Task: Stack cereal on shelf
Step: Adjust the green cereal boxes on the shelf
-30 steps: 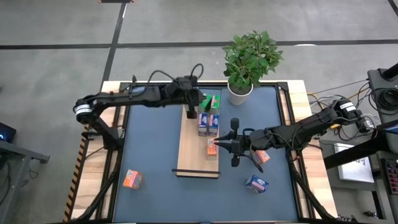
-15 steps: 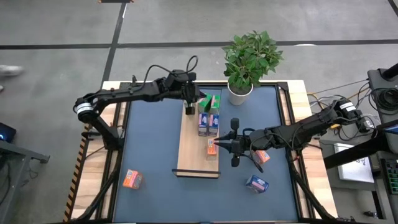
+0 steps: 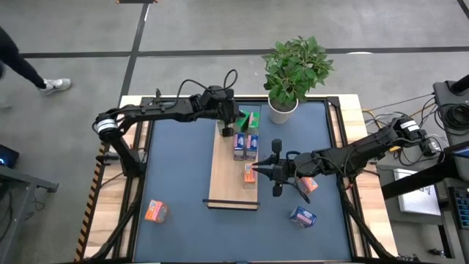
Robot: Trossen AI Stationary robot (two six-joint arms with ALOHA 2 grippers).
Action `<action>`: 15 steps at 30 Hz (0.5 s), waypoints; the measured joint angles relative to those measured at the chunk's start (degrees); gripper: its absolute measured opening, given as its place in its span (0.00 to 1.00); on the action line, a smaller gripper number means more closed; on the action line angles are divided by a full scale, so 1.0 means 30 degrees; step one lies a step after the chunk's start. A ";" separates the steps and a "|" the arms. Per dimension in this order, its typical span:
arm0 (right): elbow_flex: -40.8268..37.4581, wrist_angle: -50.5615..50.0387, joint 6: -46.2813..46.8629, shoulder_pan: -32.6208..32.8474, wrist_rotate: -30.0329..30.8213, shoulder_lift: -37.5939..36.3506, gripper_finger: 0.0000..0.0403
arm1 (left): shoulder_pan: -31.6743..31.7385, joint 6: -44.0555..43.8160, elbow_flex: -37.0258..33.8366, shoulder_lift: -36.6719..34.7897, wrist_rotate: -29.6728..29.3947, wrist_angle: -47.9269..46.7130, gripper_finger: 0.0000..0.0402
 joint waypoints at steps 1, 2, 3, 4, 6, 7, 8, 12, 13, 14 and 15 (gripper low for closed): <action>0.0000 -0.0011 0.0015 0.0000 -0.0002 0.0000 0.13 | 0.0000 0.0007 0.0000 0.0088 -0.0180 -0.0001 0.00; 0.0000 -0.0003 0.0001 0.0000 0.0000 0.0000 0.13 | -0.0006 -0.0019 0.0000 0.0135 -0.0517 -0.0014 0.00; 0.0000 -0.0011 -0.0004 0.0001 0.0006 0.0000 0.13 | -0.0007 -0.0034 0.0000 0.0190 -0.0909 -0.0056 0.00; 0.0000 -0.0011 -0.0004 0.0000 -0.0002 0.0000 0.13 | -0.0007 -0.0062 0.0000 0.0231 -0.1327 -0.0019 0.00; 0.0000 -0.0011 -0.0010 0.0002 0.0004 0.0000 0.13 | 0.0005 -0.0294 0.0007 0.0305 -0.1855 -0.0007 0.00; 0.0000 -0.0006 -0.0004 0.0000 0.0001 0.0000 0.13 | 0.0007 -0.0509 0.0015 0.0343 -0.1916 -0.0017 0.00; 0.0000 -0.0011 -0.0012 0.0000 0.0002 0.0000 0.13 | 0.0007 -0.0713 0.0015 0.0392 -0.1929 -0.0094 0.00; 0.0000 -0.0011 -0.0004 0.0000 0.0006 0.0000 0.13 | -0.0027 -0.2020 0.0029 0.0399 -0.1992 -0.0374 0.00; 0.0000 -0.0011 -0.0008 0.0000 0.0006 0.0000 0.13 | -0.0034 -0.2430 0.0029 0.0387 -0.1992 -0.0424 0.00; 0.0000 -0.0017 -0.0004 0.0006 0.0006 0.0000 0.13 | -0.0055 -0.2771 0.0029 0.0366 -0.1997 -0.0497 0.00; 0.0000 -0.0012 -0.0007 0.0003 0.0006 0.0000 0.13 | -0.0058 -0.3058 0.0029 0.0348 -0.2002 -0.0546 0.00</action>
